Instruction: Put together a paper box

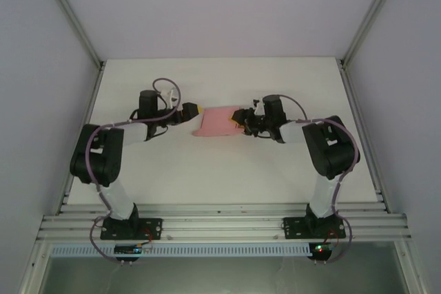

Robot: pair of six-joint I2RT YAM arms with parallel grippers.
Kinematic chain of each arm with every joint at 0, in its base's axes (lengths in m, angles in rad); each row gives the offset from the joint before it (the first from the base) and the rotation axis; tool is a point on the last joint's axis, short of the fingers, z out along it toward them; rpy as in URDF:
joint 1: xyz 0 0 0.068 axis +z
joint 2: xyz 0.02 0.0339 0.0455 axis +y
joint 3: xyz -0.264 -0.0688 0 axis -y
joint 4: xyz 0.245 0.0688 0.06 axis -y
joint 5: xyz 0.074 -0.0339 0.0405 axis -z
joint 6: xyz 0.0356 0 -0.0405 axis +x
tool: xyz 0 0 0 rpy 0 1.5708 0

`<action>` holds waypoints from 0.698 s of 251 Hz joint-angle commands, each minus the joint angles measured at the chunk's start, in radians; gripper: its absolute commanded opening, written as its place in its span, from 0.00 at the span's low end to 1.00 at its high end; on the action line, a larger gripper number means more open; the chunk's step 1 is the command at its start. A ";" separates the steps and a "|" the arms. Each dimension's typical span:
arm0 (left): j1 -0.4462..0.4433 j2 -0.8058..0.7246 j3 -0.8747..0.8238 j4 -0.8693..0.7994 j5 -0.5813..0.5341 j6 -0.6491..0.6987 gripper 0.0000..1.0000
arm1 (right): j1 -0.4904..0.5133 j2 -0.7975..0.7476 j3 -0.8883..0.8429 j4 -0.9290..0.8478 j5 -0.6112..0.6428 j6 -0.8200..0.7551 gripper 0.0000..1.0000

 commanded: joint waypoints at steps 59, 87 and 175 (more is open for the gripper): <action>-0.309 -0.198 0.131 -0.440 -0.453 0.768 1.00 | -0.051 -0.124 0.160 -0.564 -0.122 -0.116 0.24; -0.402 -0.233 0.133 -0.450 -0.492 0.914 1.00 | -0.075 -0.137 0.189 -0.663 -0.170 -0.106 0.25; -0.591 -0.182 0.158 -0.552 -0.869 1.189 1.00 | -0.129 -0.112 0.193 -0.709 -0.379 0.076 0.26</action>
